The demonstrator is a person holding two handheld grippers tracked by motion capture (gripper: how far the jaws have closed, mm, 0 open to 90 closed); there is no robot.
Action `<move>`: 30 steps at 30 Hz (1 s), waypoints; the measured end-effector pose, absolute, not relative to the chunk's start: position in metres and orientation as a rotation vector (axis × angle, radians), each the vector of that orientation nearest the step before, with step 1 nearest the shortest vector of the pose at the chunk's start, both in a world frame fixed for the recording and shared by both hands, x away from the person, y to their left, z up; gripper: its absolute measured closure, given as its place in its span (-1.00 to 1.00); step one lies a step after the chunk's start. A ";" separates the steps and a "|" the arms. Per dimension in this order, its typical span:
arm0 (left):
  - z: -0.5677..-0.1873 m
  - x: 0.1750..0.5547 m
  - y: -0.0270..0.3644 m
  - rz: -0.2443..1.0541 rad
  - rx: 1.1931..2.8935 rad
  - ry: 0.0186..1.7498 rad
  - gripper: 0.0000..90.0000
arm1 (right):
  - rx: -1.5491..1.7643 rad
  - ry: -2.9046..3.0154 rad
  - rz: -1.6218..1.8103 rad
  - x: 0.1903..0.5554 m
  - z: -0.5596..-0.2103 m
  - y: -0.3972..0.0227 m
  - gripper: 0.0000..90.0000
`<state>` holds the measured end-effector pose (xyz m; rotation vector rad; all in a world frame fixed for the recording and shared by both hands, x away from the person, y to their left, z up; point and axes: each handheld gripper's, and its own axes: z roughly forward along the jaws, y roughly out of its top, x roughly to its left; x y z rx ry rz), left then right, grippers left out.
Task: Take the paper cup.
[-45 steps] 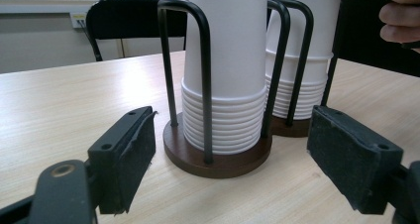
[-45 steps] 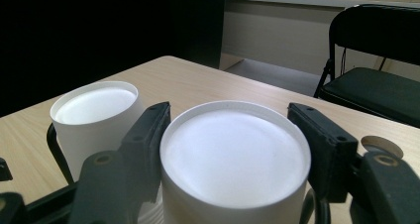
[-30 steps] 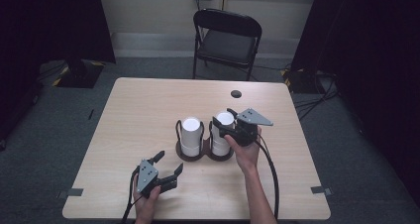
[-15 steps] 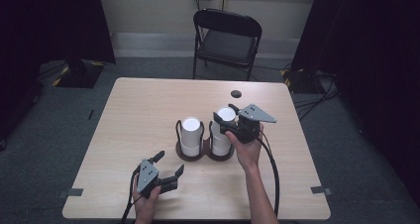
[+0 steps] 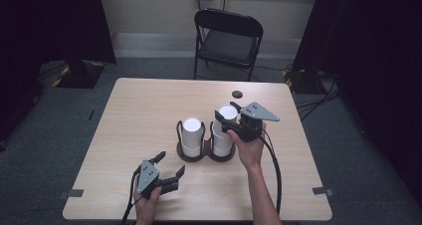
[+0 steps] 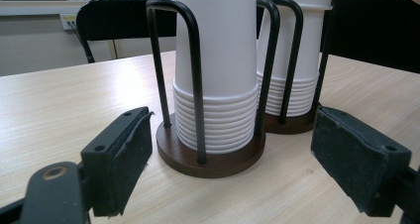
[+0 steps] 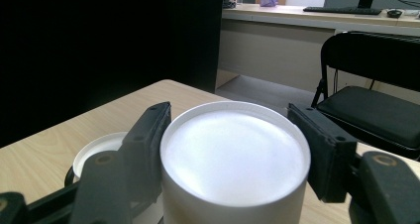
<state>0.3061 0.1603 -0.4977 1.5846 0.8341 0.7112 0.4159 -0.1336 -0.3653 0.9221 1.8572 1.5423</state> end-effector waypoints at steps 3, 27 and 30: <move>-0.498 0.306 0.160 0.710 1.580 0.838 -0.60 | 0.918 1.848 1.556 0.416 -0.363 -0.135 -0.21; -0.498 0.308 0.164 0.652 1.568 0.837 -0.57 | 0.945 1.781 1.640 0.406 -0.347 -0.149 -0.21; -0.497 0.309 0.164 0.642 1.577 0.854 -0.56 | 0.948 1.779 1.655 0.402 -0.346 -0.152 -0.21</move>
